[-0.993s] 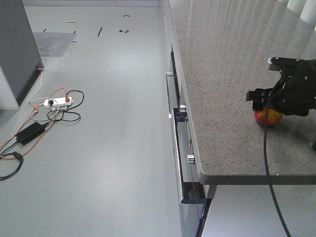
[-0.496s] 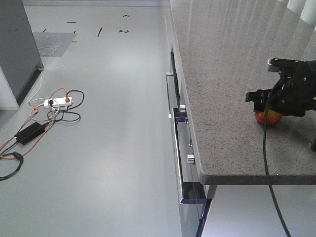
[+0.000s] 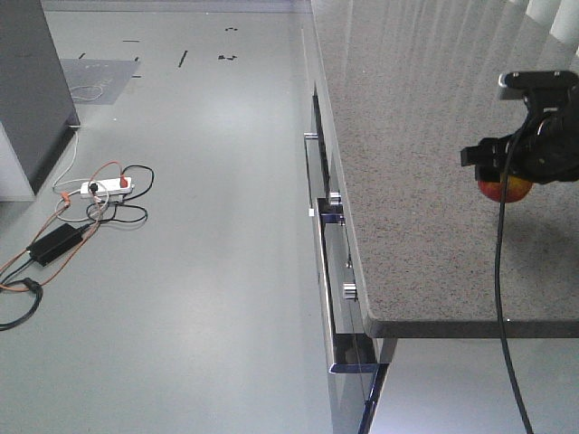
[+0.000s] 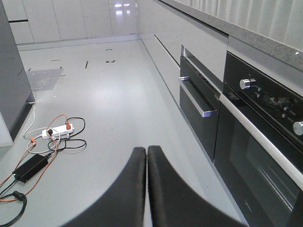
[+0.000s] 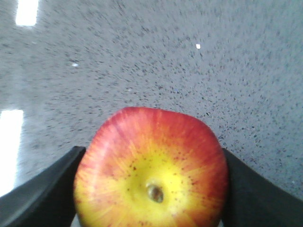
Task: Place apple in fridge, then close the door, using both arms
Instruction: 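Close the right gripper on the apple and lift it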
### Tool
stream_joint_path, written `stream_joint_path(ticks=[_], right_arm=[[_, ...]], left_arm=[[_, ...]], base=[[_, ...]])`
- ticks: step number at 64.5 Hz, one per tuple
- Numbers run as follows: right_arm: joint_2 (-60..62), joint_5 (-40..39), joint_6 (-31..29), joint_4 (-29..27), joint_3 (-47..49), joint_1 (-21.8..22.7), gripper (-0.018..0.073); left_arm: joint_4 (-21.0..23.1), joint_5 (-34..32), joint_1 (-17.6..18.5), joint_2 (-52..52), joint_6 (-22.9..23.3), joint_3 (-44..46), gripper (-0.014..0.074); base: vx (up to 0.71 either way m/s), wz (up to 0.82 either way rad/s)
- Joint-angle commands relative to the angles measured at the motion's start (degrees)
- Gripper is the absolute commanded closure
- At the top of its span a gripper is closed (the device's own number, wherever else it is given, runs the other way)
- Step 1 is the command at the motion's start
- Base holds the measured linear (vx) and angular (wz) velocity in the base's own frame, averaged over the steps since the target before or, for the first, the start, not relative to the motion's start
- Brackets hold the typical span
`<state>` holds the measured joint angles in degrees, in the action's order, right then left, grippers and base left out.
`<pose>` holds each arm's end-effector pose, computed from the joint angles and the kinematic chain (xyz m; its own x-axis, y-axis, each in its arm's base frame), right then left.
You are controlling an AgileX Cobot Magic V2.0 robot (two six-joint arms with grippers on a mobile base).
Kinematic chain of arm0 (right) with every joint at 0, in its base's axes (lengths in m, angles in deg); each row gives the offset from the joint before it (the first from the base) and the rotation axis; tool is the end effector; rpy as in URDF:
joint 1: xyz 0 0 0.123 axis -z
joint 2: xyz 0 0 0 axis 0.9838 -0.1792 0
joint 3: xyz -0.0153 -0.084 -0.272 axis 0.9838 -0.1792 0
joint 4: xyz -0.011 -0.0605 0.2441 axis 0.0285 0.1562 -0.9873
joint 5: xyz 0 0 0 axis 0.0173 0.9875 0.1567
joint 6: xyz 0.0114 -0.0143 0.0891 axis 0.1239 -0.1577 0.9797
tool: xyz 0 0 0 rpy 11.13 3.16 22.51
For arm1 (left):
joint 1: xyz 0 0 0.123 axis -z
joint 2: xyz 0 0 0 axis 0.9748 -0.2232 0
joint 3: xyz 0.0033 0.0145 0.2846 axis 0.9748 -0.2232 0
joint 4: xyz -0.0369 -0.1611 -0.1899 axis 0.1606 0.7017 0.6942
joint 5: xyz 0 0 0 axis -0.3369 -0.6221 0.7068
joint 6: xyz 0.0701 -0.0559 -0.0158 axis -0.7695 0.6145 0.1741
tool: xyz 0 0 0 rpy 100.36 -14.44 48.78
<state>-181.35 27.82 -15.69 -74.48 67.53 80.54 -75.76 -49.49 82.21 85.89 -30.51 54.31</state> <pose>0.3967 -0.0119 0.2799 -0.7758 0.0441 -0.6294 0.0814 0.9962 -0.0305 0.0547 -0.0063 0.1810 -0.1931 -0.0204 -0.9810 0.0967 0.9945 -0.0398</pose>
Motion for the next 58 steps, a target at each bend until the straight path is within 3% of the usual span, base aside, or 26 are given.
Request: stream_joint_path(ticks=[1,15,36,58], right_arm=[[7.04,-3.40,-1.24,0.60,-1.02,-0.65,0.0461],[18.32,-6.41,-1.11,0.27,-10.01,-0.65,0.0459],[37.33,-4.60,-1.13,0.10,-23.00,-0.65,0.0459],[54.61,5.86,-1.13,-0.69,-31.93,-0.65,0.0459]], left_arm=[[0.32,-4.06,0.30,0.83,0.39,-1.07,0.0601],[0.32,-4.06,0.30,0.83,0.39,-1.07,0.0601],[0.32,-4.06,0.30,0.83,0.39,-1.07,0.0601],[0.32,-4.06,0.30,0.83,0.39,-1.07,0.0601]], base=[[0.00,0.00],[0.00,0.00],[0.00,0.00],[0.00,0.00]])
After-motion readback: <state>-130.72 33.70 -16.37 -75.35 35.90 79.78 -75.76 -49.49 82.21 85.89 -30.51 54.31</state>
